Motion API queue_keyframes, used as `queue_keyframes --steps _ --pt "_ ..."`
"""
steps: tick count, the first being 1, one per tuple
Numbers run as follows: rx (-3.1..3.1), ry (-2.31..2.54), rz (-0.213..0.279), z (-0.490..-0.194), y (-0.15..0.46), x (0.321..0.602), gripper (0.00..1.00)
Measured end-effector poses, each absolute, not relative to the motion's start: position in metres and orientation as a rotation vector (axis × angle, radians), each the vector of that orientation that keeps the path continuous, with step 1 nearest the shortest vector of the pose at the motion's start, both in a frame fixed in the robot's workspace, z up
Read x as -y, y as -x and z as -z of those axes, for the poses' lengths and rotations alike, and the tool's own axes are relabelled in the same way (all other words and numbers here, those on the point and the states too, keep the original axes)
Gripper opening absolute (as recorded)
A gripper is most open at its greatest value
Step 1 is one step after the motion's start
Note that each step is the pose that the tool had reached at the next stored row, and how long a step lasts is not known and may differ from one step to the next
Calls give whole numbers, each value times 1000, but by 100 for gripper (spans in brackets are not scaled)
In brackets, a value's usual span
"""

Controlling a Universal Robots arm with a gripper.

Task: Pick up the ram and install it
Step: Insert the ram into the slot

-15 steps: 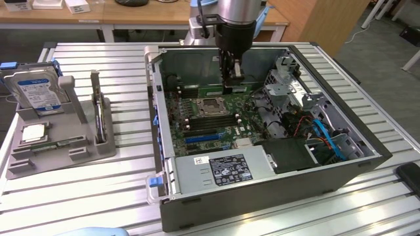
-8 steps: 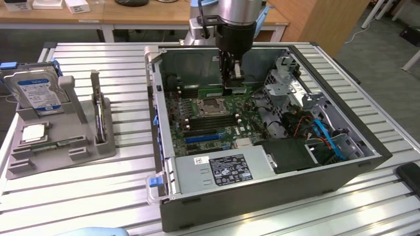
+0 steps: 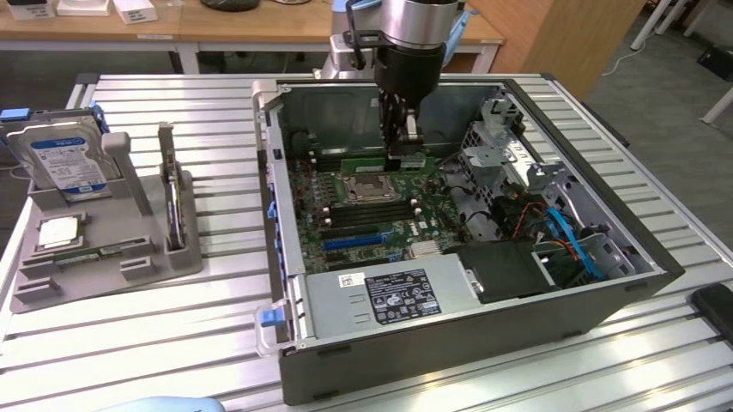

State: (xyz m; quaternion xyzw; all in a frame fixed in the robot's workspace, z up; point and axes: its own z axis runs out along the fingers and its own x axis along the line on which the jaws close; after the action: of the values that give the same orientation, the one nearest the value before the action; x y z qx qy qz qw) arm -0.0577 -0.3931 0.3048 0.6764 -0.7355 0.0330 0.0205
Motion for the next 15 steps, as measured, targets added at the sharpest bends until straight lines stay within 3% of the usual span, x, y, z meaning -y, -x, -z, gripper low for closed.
queue_keyframes --steps 15 --pt "2275 -2093 -96 -290 58 393 14"
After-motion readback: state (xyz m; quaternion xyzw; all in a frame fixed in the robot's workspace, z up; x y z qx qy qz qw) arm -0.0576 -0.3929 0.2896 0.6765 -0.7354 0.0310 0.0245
